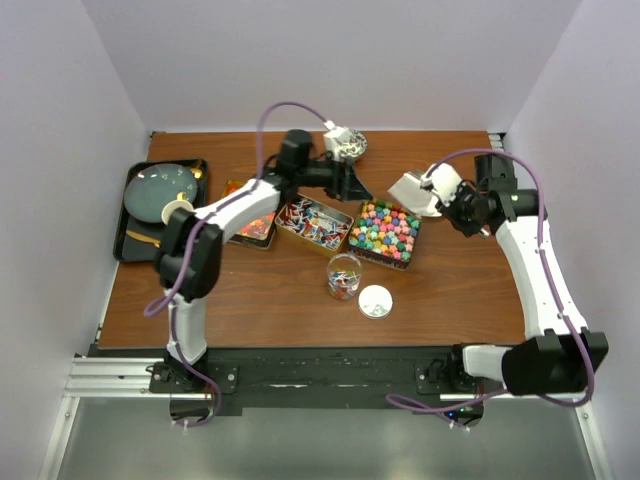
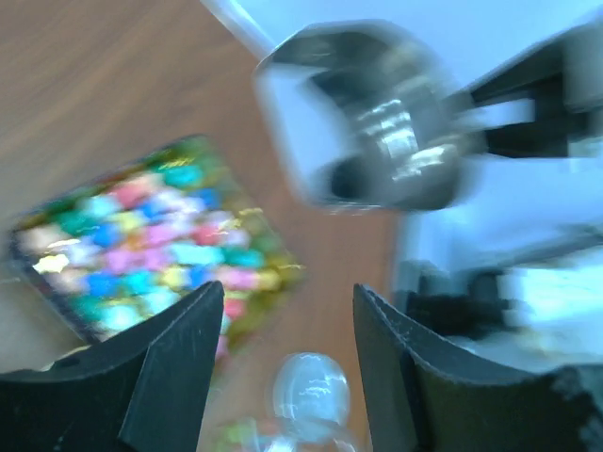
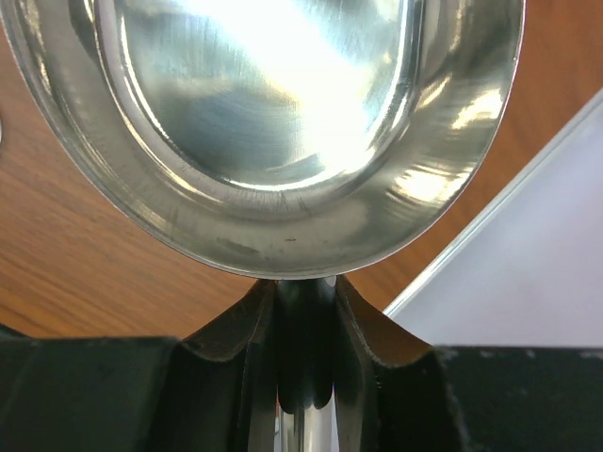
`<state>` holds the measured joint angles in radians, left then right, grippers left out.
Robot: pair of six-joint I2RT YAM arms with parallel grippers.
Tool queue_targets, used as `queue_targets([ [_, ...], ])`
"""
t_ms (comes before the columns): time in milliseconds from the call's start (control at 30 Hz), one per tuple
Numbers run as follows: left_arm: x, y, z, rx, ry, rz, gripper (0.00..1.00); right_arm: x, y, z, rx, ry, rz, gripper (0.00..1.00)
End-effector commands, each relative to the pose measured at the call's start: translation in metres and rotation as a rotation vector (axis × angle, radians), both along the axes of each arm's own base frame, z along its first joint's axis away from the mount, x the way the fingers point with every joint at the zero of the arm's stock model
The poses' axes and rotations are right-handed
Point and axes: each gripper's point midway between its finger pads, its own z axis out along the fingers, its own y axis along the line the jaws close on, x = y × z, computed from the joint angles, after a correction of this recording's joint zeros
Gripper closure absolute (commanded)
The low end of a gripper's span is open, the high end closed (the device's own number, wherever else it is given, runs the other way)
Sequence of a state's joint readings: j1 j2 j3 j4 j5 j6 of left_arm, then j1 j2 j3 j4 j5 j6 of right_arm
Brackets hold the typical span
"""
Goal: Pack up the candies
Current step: Move the storage box to the center of the board, then scoop the fake candies from the storage box.
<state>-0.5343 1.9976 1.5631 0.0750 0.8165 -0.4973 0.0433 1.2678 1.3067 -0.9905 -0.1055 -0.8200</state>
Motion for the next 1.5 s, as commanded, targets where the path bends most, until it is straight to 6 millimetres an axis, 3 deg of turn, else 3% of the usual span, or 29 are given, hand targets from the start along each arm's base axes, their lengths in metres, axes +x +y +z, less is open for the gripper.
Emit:
queue_targets([
  [0, -0.064, 0.052, 0.049, -0.297, 0.149, -0.329, 0.38, 0.009, 0.027, 0.018, -0.047, -0.151, 0.206, 1.0],
  [67, -0.068, 0.058, 0.042, -0.284, 0.142, -0.352, 0.4, 0.012, 0.035, 0.019, -0.073, -0.188, 0.256, 1.0],
  [133, -0.069, 0.064, 0.026, -0.242, 0.215, -0.334, 0.42, 0.011, 0.04, 0.009, -0.139, -0.166, 0.335, 1.0],
  [167, -0.064, 0.069, 0.026, -0.231, 0.138, -0.319, 0.43, 0.014, 0.035, 0.01, -0.189, -0.164, 0.339, 1.0],
  [300, -0.05, 0.088, 0.001, -0.159, 0.154, -0.202, 0.43, 0.025, 0.029, 0.012, -0.354, -0.115, 0.479, 1.0],
  [467, -0.036, 0.122, -0.015, -0.1, 0.132, -0.083, 0.44, 0.042, 0.013, 0.022, -0.542, 0.013, 0.588, 1.0],
  [500, -0.03, 0.127, -0.02, -0.067, 0.123, -0.047, 0.45, 0.047, 0.009, 0.014, -0.578, 0.068, 0.611, 1.0],
  [533, -0.038, 0.133, -0.033, -0.019, 0.203, -0.035, 0.45, 0.048, 0.001, 0.014, -0.634, 0.108, 0.6, 1.0],
  [600, -0.033, 0.141, -0.049, 0.076, 0.148, -0.017, 0.46, 0.061, -0.003, 0.013, -0.687, 0.135, 0.597, 1.0],
  [700, -0.046, 0.151, -0.075, 0.166, 0.197, -0.012, 0.48, 0.067, -0.011, 0.018, -0.787, 0.179, 0.601, 1.0],
  [867, -0.071, 0.161, -0.103, 0.213, 0.207, 0.0, 0.49, 0.08, -0.02, 0.022, -0.947, 0.223, 0.621, 1.0],
  [1200, -0.102, 0.157, -0.123, 0.213, 0.195, -0.027, 0.49, 0.102, -0.012, 0.025, -1.113, 0.252, 0.666, 1.0],
  [1467, -0.116, 0.156, -0.14, 0.21, 0.194, -0.039, 0.49, 0.116, -0.003, 0.009, -1.205, 0.31, 0.728, 1.0],
])
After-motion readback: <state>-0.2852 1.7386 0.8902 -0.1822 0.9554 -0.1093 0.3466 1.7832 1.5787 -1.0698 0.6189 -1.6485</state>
